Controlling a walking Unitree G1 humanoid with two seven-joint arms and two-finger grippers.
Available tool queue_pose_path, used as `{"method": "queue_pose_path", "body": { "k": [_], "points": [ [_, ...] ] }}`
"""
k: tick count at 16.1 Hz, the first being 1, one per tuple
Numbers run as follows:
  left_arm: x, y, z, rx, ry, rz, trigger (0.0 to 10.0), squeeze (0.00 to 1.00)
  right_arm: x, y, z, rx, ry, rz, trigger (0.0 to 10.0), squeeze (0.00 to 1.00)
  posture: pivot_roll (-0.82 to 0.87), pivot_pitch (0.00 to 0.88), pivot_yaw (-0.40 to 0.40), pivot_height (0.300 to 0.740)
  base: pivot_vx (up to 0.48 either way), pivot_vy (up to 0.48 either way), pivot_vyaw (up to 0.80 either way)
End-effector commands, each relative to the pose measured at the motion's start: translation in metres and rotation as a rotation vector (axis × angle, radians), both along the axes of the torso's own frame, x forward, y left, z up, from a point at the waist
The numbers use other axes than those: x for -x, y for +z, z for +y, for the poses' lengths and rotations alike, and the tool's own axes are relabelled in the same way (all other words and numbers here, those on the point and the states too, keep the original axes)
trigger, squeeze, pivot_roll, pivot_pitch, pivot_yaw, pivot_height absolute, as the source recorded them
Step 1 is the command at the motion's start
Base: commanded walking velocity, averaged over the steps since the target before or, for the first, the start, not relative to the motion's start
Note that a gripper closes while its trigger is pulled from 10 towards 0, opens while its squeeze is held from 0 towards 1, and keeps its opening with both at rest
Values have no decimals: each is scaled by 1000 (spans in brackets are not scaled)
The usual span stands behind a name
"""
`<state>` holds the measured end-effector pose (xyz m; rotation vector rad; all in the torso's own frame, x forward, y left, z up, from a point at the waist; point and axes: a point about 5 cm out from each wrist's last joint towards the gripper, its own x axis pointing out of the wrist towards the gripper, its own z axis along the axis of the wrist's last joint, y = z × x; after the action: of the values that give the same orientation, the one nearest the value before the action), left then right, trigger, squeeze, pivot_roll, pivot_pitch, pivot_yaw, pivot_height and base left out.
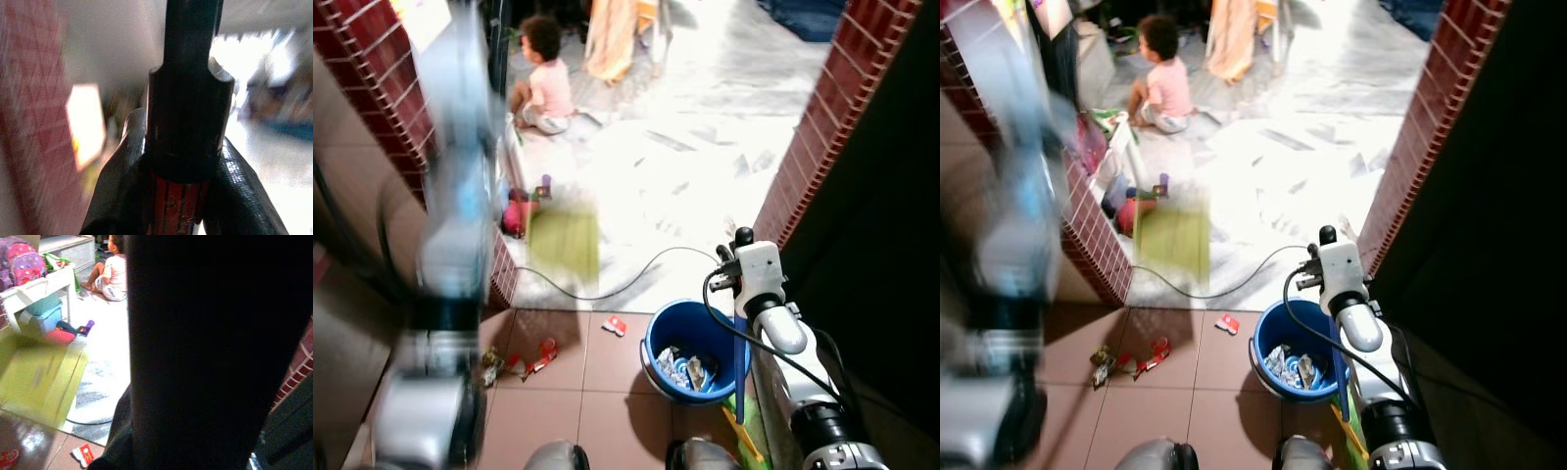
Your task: Sweep floor
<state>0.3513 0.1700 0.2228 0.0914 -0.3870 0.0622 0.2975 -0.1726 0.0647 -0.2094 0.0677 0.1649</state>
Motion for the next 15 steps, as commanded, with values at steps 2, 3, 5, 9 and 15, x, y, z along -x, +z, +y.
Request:
{"method": "queue_pose_path", "body": {
  "k": [2,3,5,9,15],
  "points": [
    [2,-22,2,87,41,61,10000,0,-5,7,17,-73,68,-25,10000,0,-40,0,5,740,0,0,0],
    [3,-33,4,84,64,98,10000,0,-4,8,23,-88,102,-22,10000,0,-41,0,8,740,0,0,0],
    [8,-53,1,69,72,142,10000,0,-4,12,32,-116,190,-14,10000,0,-41,0,10,740,0,0,0],
    [23,-105,-11,20,59,296,10000,0,-2,22,56,-216,483,58,10000,0,-49,0,15,740,0,0,0],
    [38,-145,-22,30,21,421,10000,0,12,25,81,-225,731,111,10000,0,-44,0,18,740,0,0,0]
  ]
}}
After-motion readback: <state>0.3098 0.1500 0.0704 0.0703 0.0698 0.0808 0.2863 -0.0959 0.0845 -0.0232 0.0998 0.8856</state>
